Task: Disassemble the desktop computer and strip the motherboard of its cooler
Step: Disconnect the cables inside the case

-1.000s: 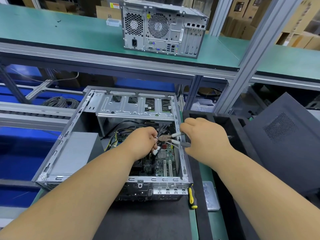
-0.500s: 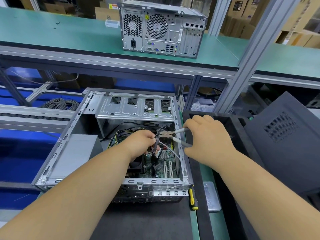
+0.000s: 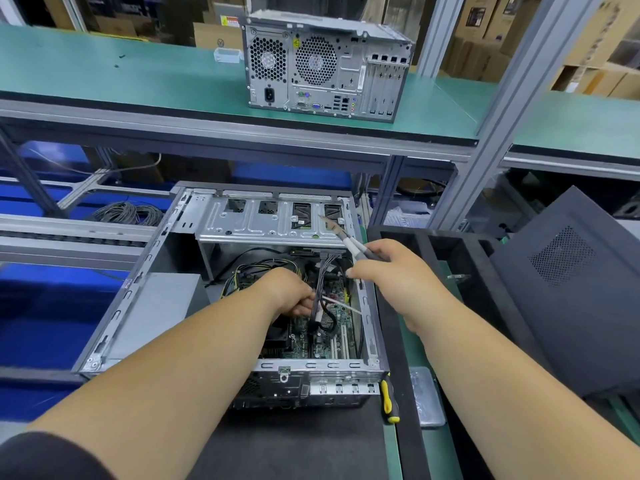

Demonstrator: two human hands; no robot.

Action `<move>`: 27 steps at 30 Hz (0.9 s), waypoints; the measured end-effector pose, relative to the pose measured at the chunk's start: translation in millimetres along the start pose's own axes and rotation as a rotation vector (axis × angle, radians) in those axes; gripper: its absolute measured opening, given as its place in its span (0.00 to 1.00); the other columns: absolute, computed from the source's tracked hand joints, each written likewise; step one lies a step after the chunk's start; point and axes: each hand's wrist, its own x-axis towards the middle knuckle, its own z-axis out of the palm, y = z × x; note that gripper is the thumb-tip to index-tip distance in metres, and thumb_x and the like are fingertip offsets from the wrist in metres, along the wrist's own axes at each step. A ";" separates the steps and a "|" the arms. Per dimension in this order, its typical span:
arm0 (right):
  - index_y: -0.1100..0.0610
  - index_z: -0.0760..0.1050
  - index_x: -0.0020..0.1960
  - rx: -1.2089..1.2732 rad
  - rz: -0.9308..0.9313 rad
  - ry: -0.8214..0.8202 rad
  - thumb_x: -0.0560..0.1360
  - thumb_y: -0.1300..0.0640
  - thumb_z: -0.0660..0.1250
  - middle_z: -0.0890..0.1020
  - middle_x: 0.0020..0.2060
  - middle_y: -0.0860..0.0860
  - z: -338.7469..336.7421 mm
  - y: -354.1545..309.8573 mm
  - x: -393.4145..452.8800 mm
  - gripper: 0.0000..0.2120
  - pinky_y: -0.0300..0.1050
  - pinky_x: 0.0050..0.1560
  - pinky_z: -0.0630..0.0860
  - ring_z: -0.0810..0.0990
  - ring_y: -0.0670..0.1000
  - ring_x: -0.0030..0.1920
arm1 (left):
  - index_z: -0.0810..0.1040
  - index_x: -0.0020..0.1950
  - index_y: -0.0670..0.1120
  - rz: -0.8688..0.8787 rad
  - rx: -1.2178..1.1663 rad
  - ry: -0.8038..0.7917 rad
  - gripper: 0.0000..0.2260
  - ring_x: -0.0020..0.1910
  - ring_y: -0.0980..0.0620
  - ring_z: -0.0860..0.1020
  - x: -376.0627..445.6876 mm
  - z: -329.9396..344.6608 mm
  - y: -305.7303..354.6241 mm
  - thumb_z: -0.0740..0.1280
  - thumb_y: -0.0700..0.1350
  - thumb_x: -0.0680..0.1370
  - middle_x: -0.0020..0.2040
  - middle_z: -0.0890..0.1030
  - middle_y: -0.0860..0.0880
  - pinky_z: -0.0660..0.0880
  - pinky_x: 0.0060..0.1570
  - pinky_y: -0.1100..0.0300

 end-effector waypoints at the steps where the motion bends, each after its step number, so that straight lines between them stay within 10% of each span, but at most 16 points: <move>1: 0.45 0.76 0.50 0.015 0.004 0.011 0.64 0.47 0.74 0.80 0.49 0.49 -0.5 0.5 -0.6 0.15 0.44 0.40 0.70 0.77 0.47 0.43 | 0.75 0.46 0.36 0.009 0.096 0.009 0.11 0.37 0.48 0.78 3.0 -1.7 0.4 0.56 0.35 0.83 0.40 0.78 0.41 0.77 0.33 0.65; 3: 0.44 0.76 0.50 0.056 0.021 0.035 0.62 0.45 0.73 0.79 0.49 0.46 -4.5 3.9 -2.1 0.17 0.43 0.39 0.70 0.77 0.46 0.46 | 0.79 0.50 0.36 0.074 0.445 0.206 0.10 0.47 0.43 0.81 7.4 -8.6 -1.0 0.59 0.38 0.80 0.49 0.83 0.41 0.79 0.49 0.56; 5: 0.45 0.76 0.51 0.138 0.060 0.049 0.66 0.46 0.73 0.78 0.49 0.45 -12.9 9.9 -2.6 0.15 0.42 0.40 0.68 0.76 0.45 0.48 | 0.80 0.47 0.41 0.172 0.669 0.508 0.10 0.44 0.43 0.79 1.1 -13.9 -2.4 0.60 0.42 0.79 0.48 0.83 0.43 0.75 0.44 0.57; 10: 0.47 0.74 0.51 0.257 0.273 0.068 0.75 0.50 0.69 0.78 0.58 0.47 -41.6 24.7 5.4 0.07 0.52 0.59 0.69 0.76 0.50 0.59 | 0.71 0.40 0.47 0.467 0.473 0.927 0.10 0.33 0.44 0.71 -20.2 -21.1 5.5 0.56 0.46 0.79 0.35 0.75 0.46 0.63 0.31 0.57; 19: 0.54 0.76 0.60 0.377 0.313 0.139 0.76 0.53 0.68 0.79 0.58 0.49 -116.6 58.4 -13.1 0.14 0.54 0.66 0.67 0.76 0.52 0.60 | 0.70 0.43 0.48 0.885 0.583 0.911 0.10 0.36 0.46 0.71 -56.9 47.8 74.6 0.56 0.48 0.81 0.36 0.75 0.50 0.66 0.32 0.53; 27: 0.48 0.75 0.48 0.422 0.360 0.184 0.75 0.52 0.69 0.79 0.58 0.49 -185.2 108.9 -31.2 0.04 0.58 0.67 0.66 0.75 0.52 0.60 | 0.80 0.46 0.47 0.586 0.783 0.456 0.10 0.47 0.46 0.79 -10.6 174.7 92.9 0.61 0.48 0.80 0.44 0.83 0.49 0.76 0.47 0.54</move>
